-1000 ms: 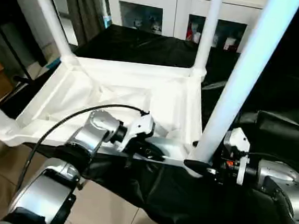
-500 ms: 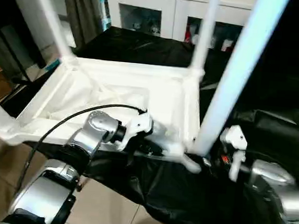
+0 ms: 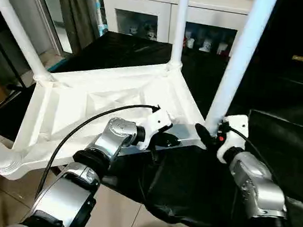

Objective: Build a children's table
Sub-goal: Rotate leg to tighten

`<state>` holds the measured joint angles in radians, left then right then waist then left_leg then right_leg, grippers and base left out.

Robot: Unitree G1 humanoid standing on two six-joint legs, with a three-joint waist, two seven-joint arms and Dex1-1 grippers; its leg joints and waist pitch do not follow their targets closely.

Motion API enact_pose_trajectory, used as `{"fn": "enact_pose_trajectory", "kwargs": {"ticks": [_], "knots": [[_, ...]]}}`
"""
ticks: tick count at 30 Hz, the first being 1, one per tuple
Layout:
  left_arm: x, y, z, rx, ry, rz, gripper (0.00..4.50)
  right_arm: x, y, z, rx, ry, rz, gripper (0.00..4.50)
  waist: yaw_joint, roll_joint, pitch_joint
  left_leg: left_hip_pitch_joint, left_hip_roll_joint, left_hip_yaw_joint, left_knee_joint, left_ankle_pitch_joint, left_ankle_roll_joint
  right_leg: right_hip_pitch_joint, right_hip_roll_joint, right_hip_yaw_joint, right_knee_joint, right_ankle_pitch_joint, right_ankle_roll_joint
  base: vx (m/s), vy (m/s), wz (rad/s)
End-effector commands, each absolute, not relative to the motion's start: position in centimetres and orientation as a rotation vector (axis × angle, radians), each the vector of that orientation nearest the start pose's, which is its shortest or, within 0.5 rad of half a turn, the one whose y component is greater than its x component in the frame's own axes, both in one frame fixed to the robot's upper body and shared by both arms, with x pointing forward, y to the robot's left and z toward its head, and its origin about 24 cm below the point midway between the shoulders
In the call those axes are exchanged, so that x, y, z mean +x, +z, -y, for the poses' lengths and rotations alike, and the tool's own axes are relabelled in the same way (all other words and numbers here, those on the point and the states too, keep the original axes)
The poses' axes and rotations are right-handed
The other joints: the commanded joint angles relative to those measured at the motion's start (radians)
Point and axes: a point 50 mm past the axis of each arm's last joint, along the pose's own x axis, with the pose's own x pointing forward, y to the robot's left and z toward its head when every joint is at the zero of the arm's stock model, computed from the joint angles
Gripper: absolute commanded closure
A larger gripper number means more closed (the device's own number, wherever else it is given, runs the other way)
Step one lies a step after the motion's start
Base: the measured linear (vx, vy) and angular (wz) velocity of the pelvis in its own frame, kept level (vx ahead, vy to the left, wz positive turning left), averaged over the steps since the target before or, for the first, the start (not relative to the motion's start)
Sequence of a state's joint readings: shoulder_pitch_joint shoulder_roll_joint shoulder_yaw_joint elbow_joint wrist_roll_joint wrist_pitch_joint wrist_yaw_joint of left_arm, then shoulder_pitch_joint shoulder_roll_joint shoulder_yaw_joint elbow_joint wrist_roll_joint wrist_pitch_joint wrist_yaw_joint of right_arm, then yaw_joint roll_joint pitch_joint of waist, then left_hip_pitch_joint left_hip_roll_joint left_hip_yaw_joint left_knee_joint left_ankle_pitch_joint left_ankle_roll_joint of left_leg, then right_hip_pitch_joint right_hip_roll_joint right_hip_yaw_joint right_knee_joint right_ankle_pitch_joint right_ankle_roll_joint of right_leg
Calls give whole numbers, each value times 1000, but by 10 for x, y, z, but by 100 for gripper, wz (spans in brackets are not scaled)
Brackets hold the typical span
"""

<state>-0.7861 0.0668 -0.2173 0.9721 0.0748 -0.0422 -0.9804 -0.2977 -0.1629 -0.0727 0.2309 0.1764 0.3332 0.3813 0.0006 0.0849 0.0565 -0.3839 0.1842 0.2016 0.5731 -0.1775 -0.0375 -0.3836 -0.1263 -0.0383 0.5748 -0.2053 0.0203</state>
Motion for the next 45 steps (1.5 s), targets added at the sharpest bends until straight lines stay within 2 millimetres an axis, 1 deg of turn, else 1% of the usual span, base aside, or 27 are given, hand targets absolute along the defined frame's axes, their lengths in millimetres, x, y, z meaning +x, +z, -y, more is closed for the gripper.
{"fn": "enact_pose_trajectory", "kwargs": {"ticks": [1, 4, 5, 6, 8, 10, 11, 12, 13, 14, 17, 18, 19, 21, 22, 24, 25, 26, 27, 29, 30, 34, 36, 39, 42, 44, 45], "knots": [[335, 60, -26, 258, -1340, -245, 450, 291, 18, 129, 128, 542, -385, 93, -4, -12, -36, 21, 33, -26, -94, -433, -12, 10, -16, 13, -93, -399, -149, 0, 0, 0], [333, 57, -35, 279, -1380, -267, 450, 288, 22, 138, 67, 624, -369, 85, -2, -13, -39, 20, 34, -24, -92, -416, -3, 11, -17, 15, -90, -358, -161, 0, 0, 0], [332, 56, -36, 281, -1393, -270, 450, 286, 23, 140, 41, 660, -366, 85, 0, -14, -39, 17, 35, -23, -91, -397, 3, 16, -17, 15, -88, -332, -168, 0, 0, 0], [332, 56, -38, 283, -1400, -273, 450, 285, 23, 141, 28, 676, -365, 85, 1, -15, -41, 18, 35, -22, -90, -386, 8, 16, -17, 16, -87, -315, -173, 0, 0, 0], [329, 54, -45, 296, -1455, -287, 450, 280, 26, 148, -17, 745, -365, 85, 4, -16, -48, 12, 33, -19, -81, -301, 43, 27, -18, 15, -77, -203, -203, 0, 0, 0], [325, 52, -53, 310, -1508, -307, 450, 276, 31, 155, -35, 811, -357, 85, 7, -14, -51, 10, 34, -16, -76, -259, 64, 30, -18, 14, -70, -140, -221, 31, -7, 0], [325, 52, -56, 315, -1523, -315, 450, 275, 33, 158, -36, 831, -353, 85, 9, -10, -56, 7, 35, -15, -67, -194, 99, 36, -18, 11, -57, -36, -251, 62, -15, 0], [324, 51, -60, 326, -1540, -322, 450, 274, 37, 161, -24, 859, -349, 85, 9, -10, -56, 7, 35, -15, -67, -194, 99, 36, -18, 11, -57, -36, -251, 69, -16, -1], [323, 51, -63, 334, -1550, -327, 450, 273, 39, 163, -13, 880, -346, 85, 13, -7, -60, 6, 35, -13, -58, -133, 134, 40, -15, 6, -45, 69, -282, 62, -13, -2], [323, 51, -64, 339, -1555, -330, 450, 273, 41, 164, -6, 894, -345, 85, 14, -5, -61, 7, 34, -11, -53, -109, 152, 40, -14, 4, -40, 118, -297, 62, -13, -2], [323, 50, -69, 343, -1569, -343, 450, 270, 45, 168, -7, 945, -345, 85, 20, -7, -65, 10, 35, -10, -47, -78, 174, 41, -14, 4, -34, 163, -312, 17, -2, 0], [322, 51, -73, 348, -1586, -350, 450, 268, 47, 170, -12, 987, -348, 85, 23, -8, -65, 10, 36, -10, -47, -72, 178, 41, -15, 4, -34, 163, -312, 0, 0, 0], [321, 52, -79, 352, -1627, -361, 450, 263, 50, 174, -23, 1051, -357, 85, 33, -8, -65, 11, 37, -10, -46, -66, 187, 42, -15, 4, -33, 148, -310, 0, 0, 0], [320, 53, -81, 353, -1641, -363, 450, 262, 51, 175, -26, 1069, -361, 85, 36, -7, -61, 10, 39, -9, -48, -80, 187, 39, -15, 4, -34, 120, -310, 0, 0, 0], [320, 54, -85, 352, -1649, -362, 450, 260, 51, 180, -37, 1093, -374, 85, 37, -10, -61, 11, 39, -9, -49, -87, 183, 39, -16, 4, -36, 106, -310, 0, 0, 0], [320, 55, -88, 352, -1650, -362, 450, 259, 51, 183, -41, 1100, -382, 85, 39, -8, -57, 13, 41, -9, -55, -127, 161, 38, -16, 5, -41, 29, -306, 0, 0, 0], [320, 55, -91, 353, -1652, -366, 450, 259, 51, 185, -45, 1105, -389, 85, 39, -9, -55, 14, 43, -10, -58, -148, 147, 37, -16, 6, -44, -2, -304, 0, 0, 0], [320, 55, -91, 353, -1652, -366, 450, 259, 51, 185, -45, 1105, -389, 110, 39, -9, -55, 14, 43, -10, -59, -155, 141, 37, -16, 6, -44, -13, -302, 0, 0, 0], [320, 55, -92, 355, -1653, -368, 450, 259, 51, 187, -46, 1105, -392, 110, 39, -9, -54, 15, 43, -10, -60, -166, 131, 37, -15, 7, -45, -26, -300, 0, 0, 0], [320, 55, -95, 357, -1651, -371, 450, 260, 51, 189, -48, 1103, -394, 120, 38, -9, -54, 14, 42, -10, -61, -168, 123, 36, -15, 8, -46, -25, -299, 0, 0, 0], [320, 55, -95, 357, -1651, -371, 450, 260, 51, 189, -48, 1103, -394, 141, 38, -9, -55, 15, 42, -9, -60, -164, 123, 36, -15, 8, -45, -16, -300, 0, 0, 0], [319, 55, -95, 352, -1657, -374, 450, 259, 52, 189, -39, 1121, -396, 170, 40, -11, -59, 12, 39, -9, -52, -112, 147, 38, -16, 7, -37, 56, -306, 0, 0, 0], [319, 55, -95, 350, -1658, -374, 450, 258, 52, 188, -32, 1130, -397, 185, 40, -11, -60, 12, 39, -9, -51, -104, 155, 38, -16, 7, -36, 66, -308, 0, 0, 0], [320, 54, -94, 348, -1650, -371, 450, 256, 50, 185, -13, 1137, -400, 190, 42, -12, -59, 12, 40, -9, -51, -104, 161, 38, -16, 6, -37, 52, -308, 0, 0, 0], [324, 54, -89, 346, -1577, -354, 450, 255, 41, 179, 0, 1071, -409, 193, 42, -12, -60, 12, 40, -9, -52, -111, 157, 37, -16, 6, -38, 35, -306, 0, 0, 0], [331, 55, -80, 332, -1484, -330, 450, 263, 29, 175, -22, 914, -417, 193, 40, -13, -53, 12, 40, -9, -57, -145, 134, 33, -16, 7, -44, -22, -298, 0, 0, 0], [332, 56, -77, 332, -1463, -326, 450, 266, 25, 174, -32, 855, -420, 194, 35, -13, -48, 16, 38, -9, -65, -202, 103, 30, -15, 7, -54, -111, -282, 0, 0, 0]]}}
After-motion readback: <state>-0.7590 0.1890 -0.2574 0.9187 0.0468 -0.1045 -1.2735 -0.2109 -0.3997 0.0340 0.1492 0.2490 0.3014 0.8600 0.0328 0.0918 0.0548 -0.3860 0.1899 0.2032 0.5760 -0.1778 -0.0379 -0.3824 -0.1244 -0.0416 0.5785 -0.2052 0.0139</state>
